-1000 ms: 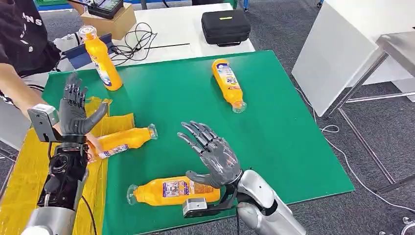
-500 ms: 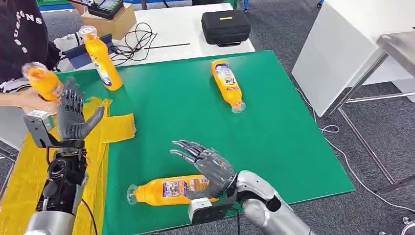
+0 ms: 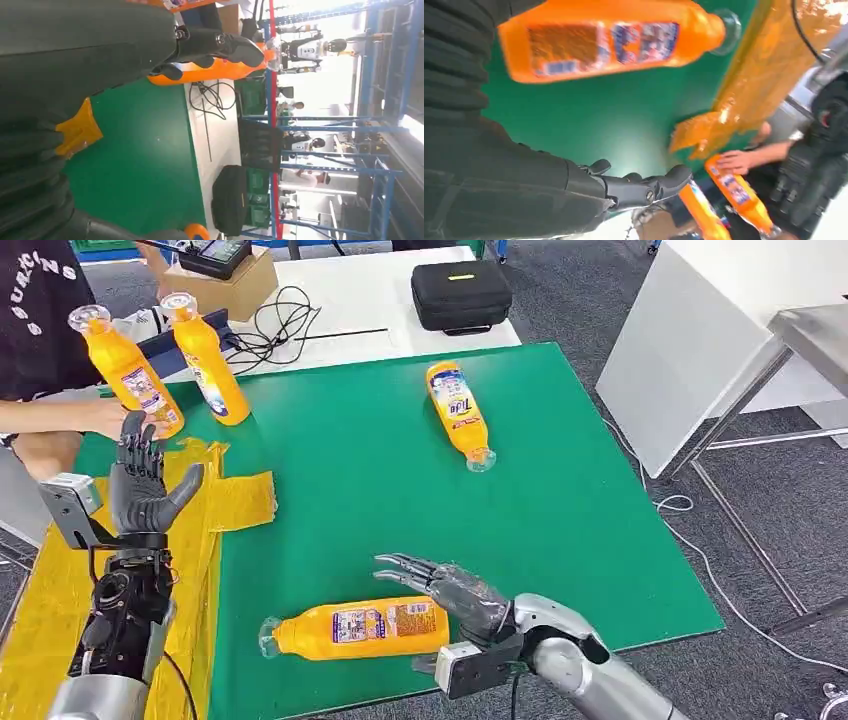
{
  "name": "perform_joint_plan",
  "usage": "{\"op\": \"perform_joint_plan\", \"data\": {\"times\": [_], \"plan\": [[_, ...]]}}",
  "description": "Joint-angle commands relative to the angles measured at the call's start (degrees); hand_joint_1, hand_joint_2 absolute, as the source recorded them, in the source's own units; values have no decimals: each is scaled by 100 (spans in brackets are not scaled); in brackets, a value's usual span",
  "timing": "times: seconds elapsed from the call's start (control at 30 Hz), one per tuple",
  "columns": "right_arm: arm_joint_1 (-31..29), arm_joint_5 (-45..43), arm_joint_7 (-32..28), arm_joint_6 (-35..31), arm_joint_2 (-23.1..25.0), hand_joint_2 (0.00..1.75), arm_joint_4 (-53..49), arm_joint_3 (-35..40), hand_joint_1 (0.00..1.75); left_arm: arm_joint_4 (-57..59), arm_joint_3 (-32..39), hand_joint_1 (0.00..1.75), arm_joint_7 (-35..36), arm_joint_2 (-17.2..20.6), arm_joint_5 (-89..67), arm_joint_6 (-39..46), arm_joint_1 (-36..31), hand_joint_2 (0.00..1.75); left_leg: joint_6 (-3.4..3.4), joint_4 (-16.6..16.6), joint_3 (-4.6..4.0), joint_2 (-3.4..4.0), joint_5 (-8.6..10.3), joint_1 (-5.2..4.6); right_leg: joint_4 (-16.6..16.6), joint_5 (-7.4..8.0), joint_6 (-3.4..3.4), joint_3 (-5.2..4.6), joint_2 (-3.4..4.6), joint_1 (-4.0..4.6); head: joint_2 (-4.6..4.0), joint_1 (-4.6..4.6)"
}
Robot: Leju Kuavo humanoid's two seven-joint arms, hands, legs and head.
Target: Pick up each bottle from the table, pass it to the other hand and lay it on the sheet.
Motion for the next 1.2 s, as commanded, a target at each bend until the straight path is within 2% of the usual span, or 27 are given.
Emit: {"op": "perform_joint_plan", "data": {"times": [0.03, 0.23, 0.37, 0.4, 0.47, 0.63, 0.83, 0.9, 0.93, 1.03, 1.2], "plan": [[203, 237, 347, -9, -512, 175, -190, -102, 0, 593, 56, 0, 54, 57, 67, -59, -391, 175, -10, 3, 16, -6, -9, 4, 1, -12, -7, 21, -13, 5, 0, 0], [501, 740, 567, -81, -733, 175, -256, -3, 0, 694, 40, 0, -9, 30, 139, -22, -356, 175, -14, 7, 26, -2, -18, 8, 3, -19, -11, 31, -12, 10, 0, -2], [-9, 1344, 816, -287, -429, 175, 382, 259, 0, 681, 102, 0, -68, 10, 150, -23, -311, 175, -16, -2, 41, 15, -21, 9, -8, -17, -12, 41, 4, 10, 0, -2], [-139, 1348, 819, -275, -340, 175, 510, 303, 0, 664, 110, 0, -66, 8, 147, -25, -318, 175, -9, -3, 19, 15, -10, 4, -6, -5, -7, 19, 9, 5, 0, 0], [-220, 1348, 817, -270, -290, 175, 572, 319, 0, 649, 115, 0, -55, 5, 143, -28, -326, 175, -18, 0, 39, 38, -22, 11, -7, -9, -14, 36, 27, 13, 0, -2], [-191, 1347, 815, -270, -322, 175, 565, 322, 0, 649, 116, 0, -54, 6, 142, -29, -325, 175, -13, -1, 23, 13, -12, 8, -4, -8, -10, 24, 4, 9, 0, -2], [-212, 1419, 894, -298, -338, 175, 542, 344, 0, 648, 127, 0, -53, 0, 143, -22, -332, 175, -11, -1, 23, 16, -13, 7, -4, -9, -8, 24, 8, 8, 0, 0], [-369, 1466, 1041, -321, -144, 175, 764, 364, 0, 623, 155, 0, -38, -19, 143, -21, -346, 175, -13, 0, 26, 15, -15, 7, -3, -12, -10, 27, 7, 8, 0, 0], [-504, 1831, 1201, -483, 47, 175, 1057, 487, 0, 560, 180, 0, -25, -38, 137, -17, -305, 175, -13, 1, 22, 19, -14, 8, -3, -8, -10, 22, 12, 9, 0, 0], [-656, 2194, 1299, -707, 458, 175, 1606, 699, 0, 404, 192, 0, -5, -76, 85, -36, -201, 175, -13, -5, 24, 30, -11, 10, -10, -1, -10, 24, 23, 10, 0, 0], [-1095, 2163, 1303, -769, 893, 175, 2338, 940, 0, 383, 95, 0, 46, -222, 63, -53, -287, 175, -15, -1, 19, 24, -10, 13, -4, -3, -12, 17, 15, 14, 0, 0]]}}
